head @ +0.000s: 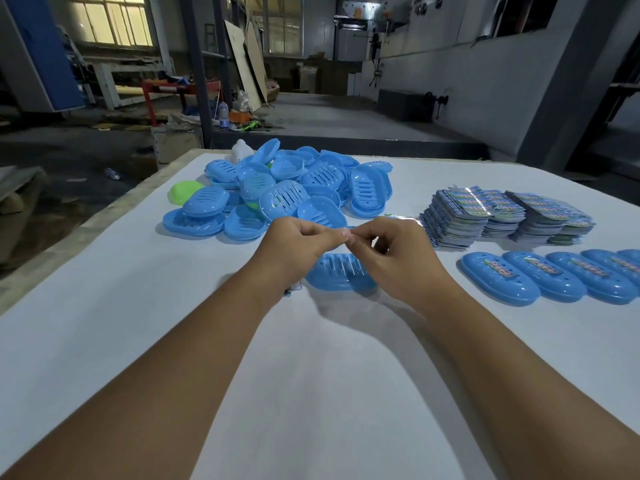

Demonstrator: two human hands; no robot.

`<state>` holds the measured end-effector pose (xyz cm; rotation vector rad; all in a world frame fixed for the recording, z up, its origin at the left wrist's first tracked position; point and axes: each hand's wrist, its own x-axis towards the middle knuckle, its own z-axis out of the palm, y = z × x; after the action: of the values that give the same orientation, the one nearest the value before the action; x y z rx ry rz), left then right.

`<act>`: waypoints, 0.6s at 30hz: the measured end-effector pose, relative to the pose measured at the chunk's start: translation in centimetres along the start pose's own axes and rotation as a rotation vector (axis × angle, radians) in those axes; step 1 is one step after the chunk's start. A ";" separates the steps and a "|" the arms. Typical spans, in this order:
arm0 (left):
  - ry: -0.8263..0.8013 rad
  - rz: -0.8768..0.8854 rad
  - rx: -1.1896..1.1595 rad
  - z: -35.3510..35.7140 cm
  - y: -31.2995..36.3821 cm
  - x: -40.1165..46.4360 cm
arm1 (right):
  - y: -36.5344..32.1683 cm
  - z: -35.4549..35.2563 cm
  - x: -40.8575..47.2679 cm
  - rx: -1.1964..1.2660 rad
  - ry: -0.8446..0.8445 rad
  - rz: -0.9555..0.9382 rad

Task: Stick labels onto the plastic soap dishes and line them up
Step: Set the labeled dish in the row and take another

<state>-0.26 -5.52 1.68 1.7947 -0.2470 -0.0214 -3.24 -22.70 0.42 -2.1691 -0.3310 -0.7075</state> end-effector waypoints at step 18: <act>0.031 0.028 0.084 0.4 -0.4 0.5 | 0.4 -0.4 0.8 -0.064 0.124 0.303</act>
<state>0.24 -5.87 1.31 1.8738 -0.2544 0.0372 -2.58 -23.23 0.82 -2.1607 0.0857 -0.6820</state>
